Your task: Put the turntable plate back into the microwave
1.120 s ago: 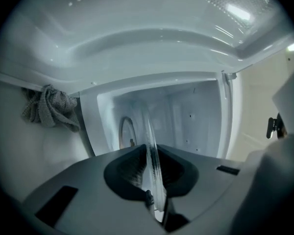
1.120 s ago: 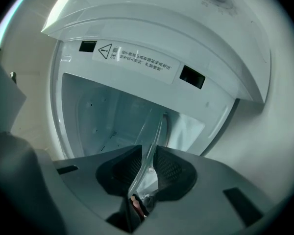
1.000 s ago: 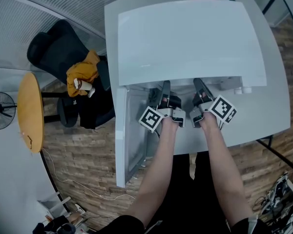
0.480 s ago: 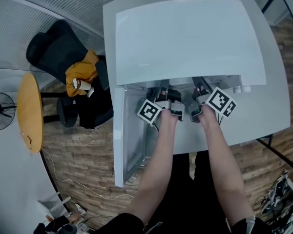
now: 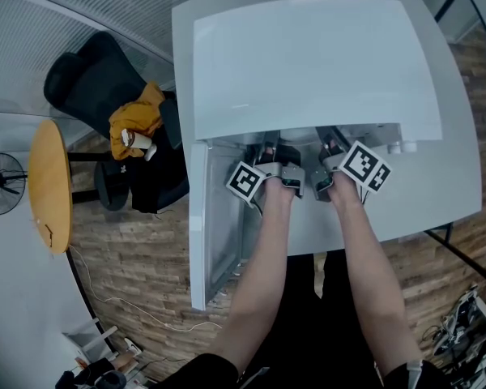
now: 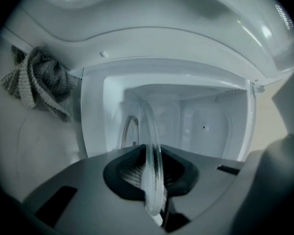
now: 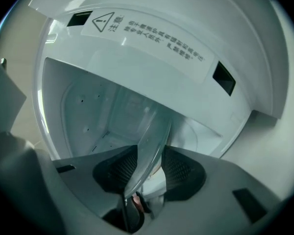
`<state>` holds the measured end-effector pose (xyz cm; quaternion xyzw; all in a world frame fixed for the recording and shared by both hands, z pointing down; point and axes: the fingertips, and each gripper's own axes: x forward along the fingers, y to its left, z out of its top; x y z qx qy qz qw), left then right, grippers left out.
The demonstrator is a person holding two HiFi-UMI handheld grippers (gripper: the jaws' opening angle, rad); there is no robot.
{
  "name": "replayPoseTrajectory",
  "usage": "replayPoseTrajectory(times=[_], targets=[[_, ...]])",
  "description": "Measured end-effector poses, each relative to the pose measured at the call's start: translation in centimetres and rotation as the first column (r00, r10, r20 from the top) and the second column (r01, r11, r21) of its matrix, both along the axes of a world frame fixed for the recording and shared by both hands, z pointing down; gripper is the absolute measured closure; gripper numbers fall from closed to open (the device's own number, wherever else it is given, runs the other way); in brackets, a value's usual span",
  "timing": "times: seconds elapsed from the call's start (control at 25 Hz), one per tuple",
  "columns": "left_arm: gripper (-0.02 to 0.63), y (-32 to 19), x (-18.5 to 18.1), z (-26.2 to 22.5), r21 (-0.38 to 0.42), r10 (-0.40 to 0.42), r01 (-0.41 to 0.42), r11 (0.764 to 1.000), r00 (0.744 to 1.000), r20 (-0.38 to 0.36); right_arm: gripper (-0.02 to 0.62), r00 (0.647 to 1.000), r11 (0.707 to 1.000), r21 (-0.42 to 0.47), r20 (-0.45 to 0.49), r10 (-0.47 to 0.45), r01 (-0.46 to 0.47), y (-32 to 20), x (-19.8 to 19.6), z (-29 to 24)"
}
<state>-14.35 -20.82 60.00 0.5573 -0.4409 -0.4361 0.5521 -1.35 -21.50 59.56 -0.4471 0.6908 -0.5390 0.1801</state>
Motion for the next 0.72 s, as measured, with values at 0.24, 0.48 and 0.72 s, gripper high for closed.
replayPoseTrajectory(times=[0.24,0.48,0.72], targets=[[0.568,-0.2,0.0,0.2,-0.007,-0.005,0.004,1.000,1.000,-0.009,0.466,1.000,1.000,-0.011,0.016,-0.017,0.017,1.3,0.2,0.7],[0.566,-0.3,-0.7,0.1,-0.008,-0.022,0.022,1.000,1.000,-0.008,0.486,0.993,0.999,0.032,0.108,-0.037,0.034,3.0,0.0,0.4],[0.567,-0.2,-0.9,0.2,-0.016,-0.030,0.030,0.999,1.000,-0.004,0.532,0.982,0.998,0.006,0.176,-0.068,0.068,3.7,-0.3,0.5]])
